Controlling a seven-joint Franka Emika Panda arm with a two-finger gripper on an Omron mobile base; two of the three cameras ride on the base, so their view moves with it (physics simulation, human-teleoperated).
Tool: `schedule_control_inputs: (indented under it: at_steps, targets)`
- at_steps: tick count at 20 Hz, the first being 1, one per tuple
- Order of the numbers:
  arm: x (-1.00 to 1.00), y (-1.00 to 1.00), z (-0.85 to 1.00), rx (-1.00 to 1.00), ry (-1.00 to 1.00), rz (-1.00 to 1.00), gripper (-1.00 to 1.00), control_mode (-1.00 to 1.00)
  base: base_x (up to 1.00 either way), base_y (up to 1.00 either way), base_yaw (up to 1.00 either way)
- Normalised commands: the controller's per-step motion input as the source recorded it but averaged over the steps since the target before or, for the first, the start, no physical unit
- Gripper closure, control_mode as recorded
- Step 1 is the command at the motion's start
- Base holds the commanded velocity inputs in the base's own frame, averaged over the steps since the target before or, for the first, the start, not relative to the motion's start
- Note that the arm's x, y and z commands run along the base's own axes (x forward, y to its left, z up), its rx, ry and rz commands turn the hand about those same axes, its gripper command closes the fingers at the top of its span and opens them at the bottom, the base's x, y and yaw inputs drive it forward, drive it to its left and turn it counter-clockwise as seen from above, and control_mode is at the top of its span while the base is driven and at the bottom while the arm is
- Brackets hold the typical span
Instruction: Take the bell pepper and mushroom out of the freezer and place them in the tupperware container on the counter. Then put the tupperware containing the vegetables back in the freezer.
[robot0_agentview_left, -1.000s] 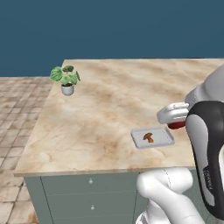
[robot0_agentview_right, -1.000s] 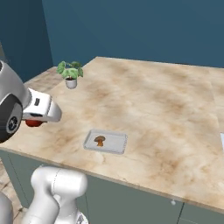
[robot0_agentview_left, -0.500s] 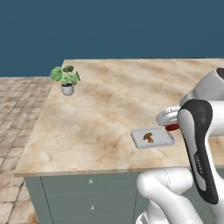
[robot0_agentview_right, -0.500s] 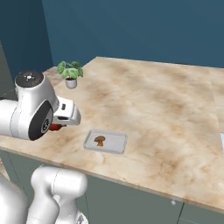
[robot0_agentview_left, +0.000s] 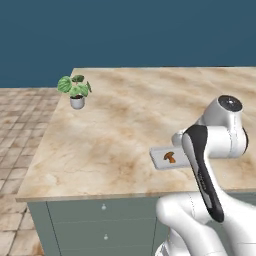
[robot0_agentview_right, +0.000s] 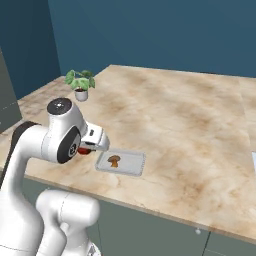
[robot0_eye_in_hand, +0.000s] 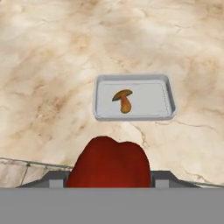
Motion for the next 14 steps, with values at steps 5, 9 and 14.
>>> schedule_control_inputs:
  at_steps: [5,9,14]
  targets:
    - [0.69,-0.53,-0.45,0.00,0.04,-0.08,1.00,-1.00,0.00,0.00,0.00]
    - [0.61,-0.46,-0.47,0.00,0.09,-0.01,1.00,-1.00,0.00,0.00,0.00]
    - [0.46,-0.19,-0.46,0.00,0.08,0.00,1.00,-1.00,0.00,0.00,0.00]
